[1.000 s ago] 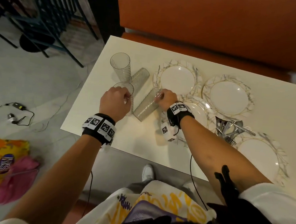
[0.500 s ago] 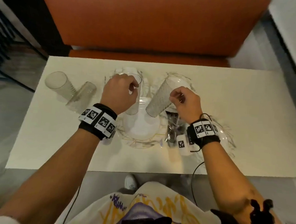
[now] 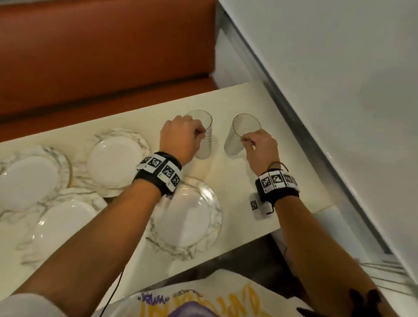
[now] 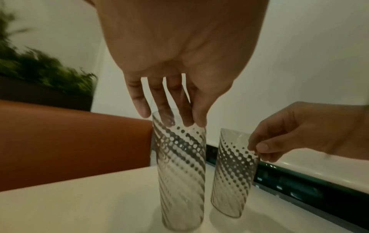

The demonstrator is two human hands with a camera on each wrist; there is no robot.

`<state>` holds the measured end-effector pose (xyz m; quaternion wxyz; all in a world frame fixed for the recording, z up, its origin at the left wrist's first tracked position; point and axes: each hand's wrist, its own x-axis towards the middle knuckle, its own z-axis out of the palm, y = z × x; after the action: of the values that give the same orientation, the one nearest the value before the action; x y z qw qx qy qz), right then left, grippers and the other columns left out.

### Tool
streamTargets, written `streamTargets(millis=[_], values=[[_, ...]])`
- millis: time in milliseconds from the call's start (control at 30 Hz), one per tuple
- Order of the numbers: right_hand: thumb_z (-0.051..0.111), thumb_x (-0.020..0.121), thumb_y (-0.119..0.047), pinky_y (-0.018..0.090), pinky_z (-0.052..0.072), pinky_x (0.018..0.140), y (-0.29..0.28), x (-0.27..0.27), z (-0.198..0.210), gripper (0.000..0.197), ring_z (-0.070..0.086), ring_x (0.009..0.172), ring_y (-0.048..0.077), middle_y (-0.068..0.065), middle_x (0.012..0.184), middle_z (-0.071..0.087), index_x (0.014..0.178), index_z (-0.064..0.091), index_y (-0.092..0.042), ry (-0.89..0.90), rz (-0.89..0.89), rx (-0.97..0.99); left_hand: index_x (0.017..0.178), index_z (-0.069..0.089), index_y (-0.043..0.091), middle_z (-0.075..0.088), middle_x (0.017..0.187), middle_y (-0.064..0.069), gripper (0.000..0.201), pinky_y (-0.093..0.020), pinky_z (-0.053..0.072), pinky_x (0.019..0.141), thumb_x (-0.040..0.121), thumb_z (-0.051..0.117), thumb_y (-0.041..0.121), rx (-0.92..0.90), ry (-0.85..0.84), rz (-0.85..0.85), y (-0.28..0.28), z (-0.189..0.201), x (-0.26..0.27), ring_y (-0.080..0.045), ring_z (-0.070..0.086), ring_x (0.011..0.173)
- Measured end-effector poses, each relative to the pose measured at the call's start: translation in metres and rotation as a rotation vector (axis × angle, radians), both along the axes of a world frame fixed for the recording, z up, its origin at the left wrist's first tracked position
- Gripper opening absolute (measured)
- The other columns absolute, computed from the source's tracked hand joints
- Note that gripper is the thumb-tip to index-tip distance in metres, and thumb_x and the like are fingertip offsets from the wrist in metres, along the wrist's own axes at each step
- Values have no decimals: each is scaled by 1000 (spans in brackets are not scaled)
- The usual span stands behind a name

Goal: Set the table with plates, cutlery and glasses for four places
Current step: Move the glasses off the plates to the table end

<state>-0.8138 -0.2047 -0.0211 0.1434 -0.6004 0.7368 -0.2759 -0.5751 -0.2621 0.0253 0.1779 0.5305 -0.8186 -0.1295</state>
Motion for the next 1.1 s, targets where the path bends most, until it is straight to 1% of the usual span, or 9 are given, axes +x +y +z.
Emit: streamTargets(millis=[100, 300, 433, 533, 600, 767, 867, 967, 1100], values=[[60, 96, -15, 30, 46, 88, -15, -39, -13, 21, 60, 104, 30, 12, 111, 67, 108, 75, -10, 61, 14, 79, 99, 79, 21, 73, 95, -5, 10, -43, 48, 81, 92, 75, 27, -9, 20, 2, -16, -14, -49, -31, 64, 91], [58, 97, -16, 35, 47, 93, -52, -80, -26, 24, 56, 109, 28, 10, 117, 63, 114, 73, -14, 86, 25, 169, 95, 82, 14, 68, 103, -9, 11, -44, 47, 85, 86, 82, 20, 33, 48, 17, -46, -43, -106, -33, 57, 103], [56, 97, -22, 41, 53, 91, -80, -92, -34, 25, 59, 102, 28, 9, 113, 62, 114, 73, -17, 48, 6, 153, 91, 83, 14, 60, 124, -13, 12, -46, 50, 92, 80, 87, 18, 59, 69, 10, -62, -57, -121, -36, 53, 120], [57, 96, -20, 43, 54, 89, -102, -99, -32, 23, 59, 103, 27, 8, 113, 61, 112, 73, -15, 34, -16, 131, 94, 82, 13, 48, 146, -17, 10, -47, 50, 101, 85, 84, 16, 136, 118, 41, -74, -61, -132, -38, 43, 139], [58, 96, -20, 44, 55, 88, -115, -103, -30, 22, 59, 104, 26, 7, 114, 61, 111, 73, -14, 46, -18, 128, 99, 81, 13, 40, 157, -16, 10, -44, 47, 108, 89, 80, 14, 210, 149, 71, -86, -62, -139, -37, 40, 144], [56, 97, -23, 43, 54, 92, -142, -112, -25, 21, 60, 105, 27, 5, 125, 56, 113, 69, -18, 71, -37, 195, 108, 77, 13, 42, 156, -15, 17, -43, 45, 113, 91, 77, 12, 271, 171, 82, -114, -60, -153, -35, 49, 138], [57, 97, -22, 44, 55, 92, -152, -115, -22, 20, 58, 108, 25, 5, 121, 57, 111, 69, -14, 70, -31, 177, 120, 69, 12, 44, 152, -13, 33, -42, 47, 110, 89, 79, 12, 266, 192, 78, -121, -58, -162, -33, 53, 132], [57, 96, -21, 45, 55, 89, -156, -116, -21, 19, 55, 111, 24, 6, 115, 60, 108, 71, -13, 77, -20, 151, 124, 63, 12, 46, 146, -10, 41, -38, 49, 104, 88, 82, 15, 262, 203, 80, -126, -56, -169, -30, 57, 125], [59, 94, -17, 43, 54, 90, -153, -119, -15, 24, 55, 115, 26, 5, 122, 60, 116, 69, -16, 133, -1, 145, 129, 57, 11, 47, 143, -10, 52, -42, 53, 102, 86, 84, 17, 252, 207, 64, -126, -55, -174, -29, 58, 121]])
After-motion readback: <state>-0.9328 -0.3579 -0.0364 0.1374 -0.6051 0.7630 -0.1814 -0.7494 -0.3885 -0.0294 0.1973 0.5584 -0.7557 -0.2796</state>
